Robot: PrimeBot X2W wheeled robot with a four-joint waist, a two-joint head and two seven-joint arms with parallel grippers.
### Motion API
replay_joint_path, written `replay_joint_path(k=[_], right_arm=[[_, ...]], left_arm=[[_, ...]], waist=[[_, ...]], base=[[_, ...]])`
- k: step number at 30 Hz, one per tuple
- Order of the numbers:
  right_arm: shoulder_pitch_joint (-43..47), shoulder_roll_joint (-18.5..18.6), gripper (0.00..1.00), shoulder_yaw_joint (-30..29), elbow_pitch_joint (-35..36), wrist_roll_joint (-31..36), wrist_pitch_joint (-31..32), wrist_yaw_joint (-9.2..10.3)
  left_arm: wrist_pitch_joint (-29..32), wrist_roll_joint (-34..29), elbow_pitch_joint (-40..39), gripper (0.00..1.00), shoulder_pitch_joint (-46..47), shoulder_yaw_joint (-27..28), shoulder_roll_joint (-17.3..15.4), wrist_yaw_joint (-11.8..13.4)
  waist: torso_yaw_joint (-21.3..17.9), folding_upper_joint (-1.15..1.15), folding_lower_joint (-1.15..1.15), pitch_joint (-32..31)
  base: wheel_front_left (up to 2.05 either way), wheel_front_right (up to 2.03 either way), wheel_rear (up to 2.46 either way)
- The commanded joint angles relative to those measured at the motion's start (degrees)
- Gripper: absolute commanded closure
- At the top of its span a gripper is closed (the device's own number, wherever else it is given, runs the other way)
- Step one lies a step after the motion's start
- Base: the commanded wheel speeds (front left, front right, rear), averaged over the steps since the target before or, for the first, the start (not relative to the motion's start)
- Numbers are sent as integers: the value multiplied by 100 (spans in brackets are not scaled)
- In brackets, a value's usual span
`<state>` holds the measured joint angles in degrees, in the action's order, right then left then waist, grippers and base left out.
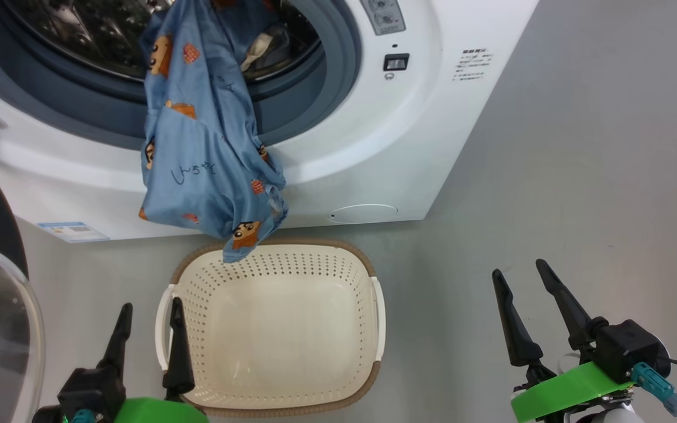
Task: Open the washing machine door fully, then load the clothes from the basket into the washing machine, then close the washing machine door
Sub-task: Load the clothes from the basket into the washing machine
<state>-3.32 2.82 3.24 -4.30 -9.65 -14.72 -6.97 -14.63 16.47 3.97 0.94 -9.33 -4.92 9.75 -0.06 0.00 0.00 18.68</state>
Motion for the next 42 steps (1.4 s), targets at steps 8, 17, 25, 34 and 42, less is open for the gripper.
replay_joint_path(k=[8, 17, 25, 34, 42], right_arm=[[-23, 6, 0, 192, 201, -9, -28, -52], [-225, 6, 0, 252, 255, -149, -28, -52], [-333, 6, 0, 287, 307, -228, -28, -52], [-438, 6, 0, 279, 362, -180, -28, -52], [-536, 6, 0, 332, 404, -132, -28, -52]], left_arm=[[-17, 93, -187, 0, 228, 172, -174, -101], [-15, 431, 295, 0, 985, 332, -279, -449], [-31, 636, 922, 0, 1570, 605, -352, -654], [-35, 703, 1506, 0, 2137, 780, -316, -950], [-36, 476, 2028, 0, 2751, 978, -310, -1167]], waist=[[-175, 0, 0, 179], [-583, 0, 0, 596], [-843, 0, 0, 890], [-936, 0, 0, 1184], [-1028, 0, 0, 1438]], base=[[0, 0, 0], [0, 0, 0], [0, 0, 0], [0, 0, 0], [0, 0, 0]])
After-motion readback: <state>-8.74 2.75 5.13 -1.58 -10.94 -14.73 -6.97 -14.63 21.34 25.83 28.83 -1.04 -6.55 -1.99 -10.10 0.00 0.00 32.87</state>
